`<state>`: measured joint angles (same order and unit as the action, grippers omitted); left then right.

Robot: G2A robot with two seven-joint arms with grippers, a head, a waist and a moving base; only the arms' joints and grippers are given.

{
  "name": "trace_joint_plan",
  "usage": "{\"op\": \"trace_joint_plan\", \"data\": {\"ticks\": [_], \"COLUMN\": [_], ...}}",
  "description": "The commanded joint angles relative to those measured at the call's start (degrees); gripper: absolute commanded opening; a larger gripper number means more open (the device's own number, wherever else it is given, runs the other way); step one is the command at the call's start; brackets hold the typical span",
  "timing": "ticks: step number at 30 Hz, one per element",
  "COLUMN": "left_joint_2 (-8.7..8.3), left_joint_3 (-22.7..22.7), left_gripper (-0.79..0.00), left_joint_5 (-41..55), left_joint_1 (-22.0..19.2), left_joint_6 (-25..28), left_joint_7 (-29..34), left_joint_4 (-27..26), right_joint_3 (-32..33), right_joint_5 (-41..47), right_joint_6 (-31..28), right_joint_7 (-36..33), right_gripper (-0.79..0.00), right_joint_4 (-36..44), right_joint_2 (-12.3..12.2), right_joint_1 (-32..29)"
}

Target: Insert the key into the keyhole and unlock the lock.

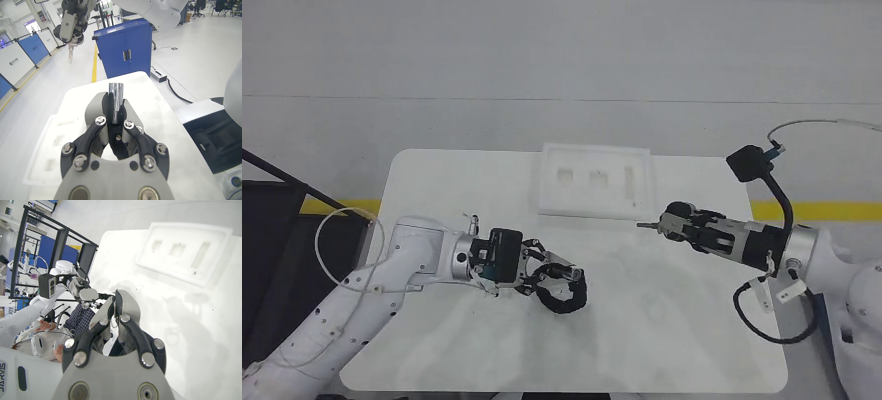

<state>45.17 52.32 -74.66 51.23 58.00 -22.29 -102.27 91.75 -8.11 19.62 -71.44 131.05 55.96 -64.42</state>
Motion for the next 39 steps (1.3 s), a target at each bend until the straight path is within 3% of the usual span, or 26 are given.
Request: {"op": "trace_joint_plan", "data": {"ticks": [1,13,26,39], "left_joint_2": [-0.39,-0.52,2.63,5.12], "left_joint_3": [0.16,1.37,-3.39,-6.18], "left_gripper": [-0.785,-0.785,-0.785,-0.785], "left_joint_5": [0.43,-0.13,2.65,3.66], "left_joint_1": [-0.60,-3.34,-8.15,-11.50], "left_joint_6": [0.00,-0.33,-0.86,-0.60], "left_joint_7": [-0.60,-1.92,1.33,4.27], "left_joint_4": [-1.03,-1.42,2.45,5.23], "right_joint_3": [0.54,-1.87,-8.60,-8.41], "right_joint_5": [0.69,2.01,-5.93,-8.97], "right_joint_6": [1.41,1.55,-0.30,-1.86], "right_joint_7": [0.04,3.16,8.11,9.07], "right_gripper": [-0.785,-0.785,-0.785,-0.785], "right_joint_4": [2.48,3.59,3.59,3.59], "right_joint_2": [-0.14,-0.72,-1.26,-1.64], "right_joint_1": [-0.03,3.61,3.99,3.19]}}
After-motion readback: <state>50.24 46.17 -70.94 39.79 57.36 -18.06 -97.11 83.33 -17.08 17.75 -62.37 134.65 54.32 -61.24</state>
